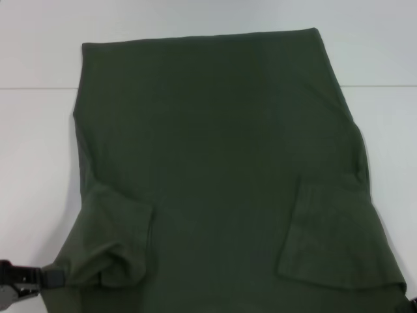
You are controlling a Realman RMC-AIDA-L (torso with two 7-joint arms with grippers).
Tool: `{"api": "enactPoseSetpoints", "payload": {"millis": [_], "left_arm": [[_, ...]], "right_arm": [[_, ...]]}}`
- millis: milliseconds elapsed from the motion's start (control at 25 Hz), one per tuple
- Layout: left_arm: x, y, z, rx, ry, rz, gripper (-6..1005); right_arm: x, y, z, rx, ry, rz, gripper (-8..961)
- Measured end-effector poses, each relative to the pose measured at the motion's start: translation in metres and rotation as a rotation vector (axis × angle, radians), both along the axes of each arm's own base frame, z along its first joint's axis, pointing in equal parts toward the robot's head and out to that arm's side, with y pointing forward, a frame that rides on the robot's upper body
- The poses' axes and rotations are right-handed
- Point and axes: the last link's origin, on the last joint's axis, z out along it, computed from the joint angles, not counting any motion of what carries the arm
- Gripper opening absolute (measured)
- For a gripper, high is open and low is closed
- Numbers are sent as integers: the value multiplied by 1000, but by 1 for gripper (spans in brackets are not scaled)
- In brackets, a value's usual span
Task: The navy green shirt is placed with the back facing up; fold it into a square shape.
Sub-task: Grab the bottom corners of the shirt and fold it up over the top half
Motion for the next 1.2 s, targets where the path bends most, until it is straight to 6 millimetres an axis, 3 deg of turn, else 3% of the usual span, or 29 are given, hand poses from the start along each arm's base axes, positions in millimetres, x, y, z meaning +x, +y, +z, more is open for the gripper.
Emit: {"api": "enactPoseSetpoints", "payload": {"millis": [160, 360, 440, 520, 680, 880, 1040, 1200], "left_arm": [[-1, -3, -2, -7, -9, 7, 3], [16, 22, -5, 7, -52, -46, 3], [29, 49, -7, 66, -100, -37, 3], [34, 64, -8, 100, -119, -24, 3], [51, 115, -5, 229, -136, 35, 3], [73, 172, -8, 337, -37, 57, 3], [70, 202, -27, 398, 152, 115, 3], [62, 210, -49, 410, 304, 138, 3]], "right_arm": [[5, -5, 4, 3, 7, -14, 45], [-14, 12, 5, 96, 133, 40, 45], [-27, 26, 5, 166, 195, 67, 45], [-36, 45, 5, 252, 227, 77, 45], [-50, 82, 6, 392, 209, 77, 45], [-78, 131, 11, 553, 149, 146, 44], [-76, 160, 1, 711, 70, 143, 44], [-66, 171, -22, 761, -25, 143, 44]]}}
